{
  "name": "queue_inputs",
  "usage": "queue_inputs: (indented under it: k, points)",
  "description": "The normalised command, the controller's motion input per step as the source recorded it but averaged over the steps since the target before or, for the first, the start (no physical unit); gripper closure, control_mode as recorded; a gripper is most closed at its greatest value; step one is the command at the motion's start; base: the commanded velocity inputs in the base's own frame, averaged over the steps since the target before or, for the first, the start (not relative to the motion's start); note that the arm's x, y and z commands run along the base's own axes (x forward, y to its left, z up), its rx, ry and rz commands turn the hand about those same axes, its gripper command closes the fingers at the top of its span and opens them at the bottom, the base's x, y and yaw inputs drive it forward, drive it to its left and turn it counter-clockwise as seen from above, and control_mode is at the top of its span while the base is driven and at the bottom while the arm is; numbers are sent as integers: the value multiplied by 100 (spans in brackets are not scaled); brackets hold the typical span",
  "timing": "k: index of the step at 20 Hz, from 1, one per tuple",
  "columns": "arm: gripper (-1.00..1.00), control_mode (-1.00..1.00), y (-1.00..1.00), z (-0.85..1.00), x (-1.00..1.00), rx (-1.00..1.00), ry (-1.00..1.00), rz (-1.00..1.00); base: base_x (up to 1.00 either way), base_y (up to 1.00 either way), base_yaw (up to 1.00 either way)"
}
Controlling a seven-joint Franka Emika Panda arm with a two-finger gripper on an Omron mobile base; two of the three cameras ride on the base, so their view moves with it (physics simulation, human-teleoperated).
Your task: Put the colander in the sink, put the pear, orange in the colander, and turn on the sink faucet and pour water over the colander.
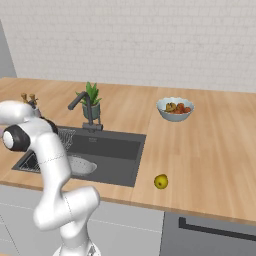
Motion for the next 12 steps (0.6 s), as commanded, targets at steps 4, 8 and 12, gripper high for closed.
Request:
queue_inputs:
  k: [4,8,12]
  points:
    - [-100,-100,25,-28,31,1,0,8,0,0,0]
    - [-100,-100,33,-35,28,0,0,6,0,0,0]
    - [-100,-100,8,-25,16,0,0,4,0,0,0]
